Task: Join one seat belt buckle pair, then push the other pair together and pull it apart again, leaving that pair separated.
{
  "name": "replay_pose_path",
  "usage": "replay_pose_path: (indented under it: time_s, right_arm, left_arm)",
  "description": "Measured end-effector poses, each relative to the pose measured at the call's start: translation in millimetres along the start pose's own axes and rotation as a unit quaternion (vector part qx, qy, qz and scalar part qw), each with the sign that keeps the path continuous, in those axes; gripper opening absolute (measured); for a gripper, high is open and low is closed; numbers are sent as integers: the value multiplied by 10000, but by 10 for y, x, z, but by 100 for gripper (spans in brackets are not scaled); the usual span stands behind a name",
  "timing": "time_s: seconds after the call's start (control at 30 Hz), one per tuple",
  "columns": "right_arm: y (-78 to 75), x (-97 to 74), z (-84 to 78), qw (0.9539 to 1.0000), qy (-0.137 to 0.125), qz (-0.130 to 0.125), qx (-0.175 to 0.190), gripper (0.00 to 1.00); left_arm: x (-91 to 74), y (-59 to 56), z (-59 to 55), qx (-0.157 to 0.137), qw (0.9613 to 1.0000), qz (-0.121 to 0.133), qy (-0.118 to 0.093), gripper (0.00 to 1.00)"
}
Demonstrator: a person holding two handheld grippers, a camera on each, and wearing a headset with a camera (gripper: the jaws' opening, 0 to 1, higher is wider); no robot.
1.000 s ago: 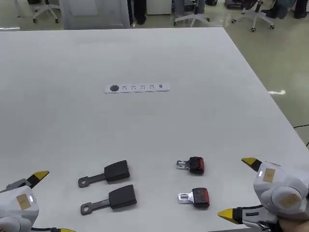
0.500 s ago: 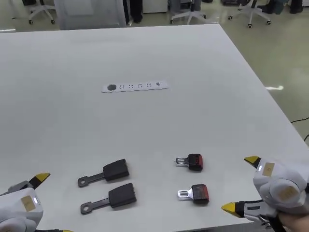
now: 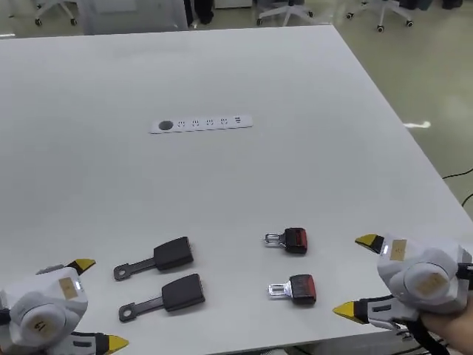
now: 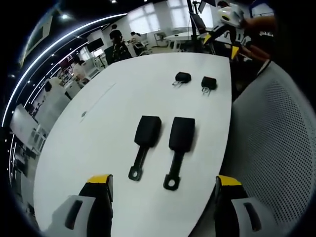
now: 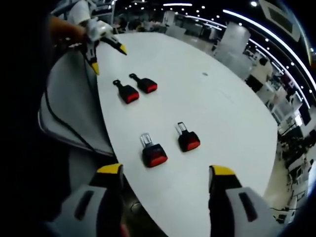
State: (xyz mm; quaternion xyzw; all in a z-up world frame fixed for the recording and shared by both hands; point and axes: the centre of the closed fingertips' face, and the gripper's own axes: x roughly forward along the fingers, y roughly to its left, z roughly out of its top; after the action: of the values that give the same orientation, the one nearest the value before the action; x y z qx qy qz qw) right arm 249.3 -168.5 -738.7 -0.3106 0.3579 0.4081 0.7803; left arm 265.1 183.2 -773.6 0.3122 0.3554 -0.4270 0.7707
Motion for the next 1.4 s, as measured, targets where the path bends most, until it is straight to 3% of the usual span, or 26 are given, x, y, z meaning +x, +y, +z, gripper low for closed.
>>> replay_pose_path:
  time_s: [0.1, 0.27, 0.37, 0.5, 0.73, 0.93, 1.13, 1.4]
  right_arm:
    - [38, 63, -2, 9997, 91, 110, -190, 67]
    - [146, 195, 1, 9975, 163, 422, -551, 59]
    - [191, 300, 0, 9953, 203, 571, -754, 55]
    - [232, 470, -69, 9938, 253, 747, -787, 45]
    - [316, 745, -151, 9922, 371, 938, -737, 43]
    - [304, 873, -161, 9898, 445, 1025, -882, 44]
    - [324, 982, -258, 9846, 676, 1267, -999, 42]
    - [298, 1088, -286, 9831, 779, 1396, -897, 38]
  left_arm:
    - [90, -81, 19, -78, 9996, -245, 122, 76]
    - [255, -97, 148, -1, 9991, -398, 137, 74]
    - [374, -145, 240, -157, 9979, -626, 74, 74]
    - [481, -231, 288, -51, 9966, -797, 196, 61]
    - [750, -344, 265, 13, 9942, -1028, 309, 58]
    - [883, -337, 326, 68, 9938, -1064, 327, 56]
    - [1012, -371, 376, 103, 9910, -1281, 385, 56]
    - [1089, -444, 357, 723, 9834, -1590, 496, 47]
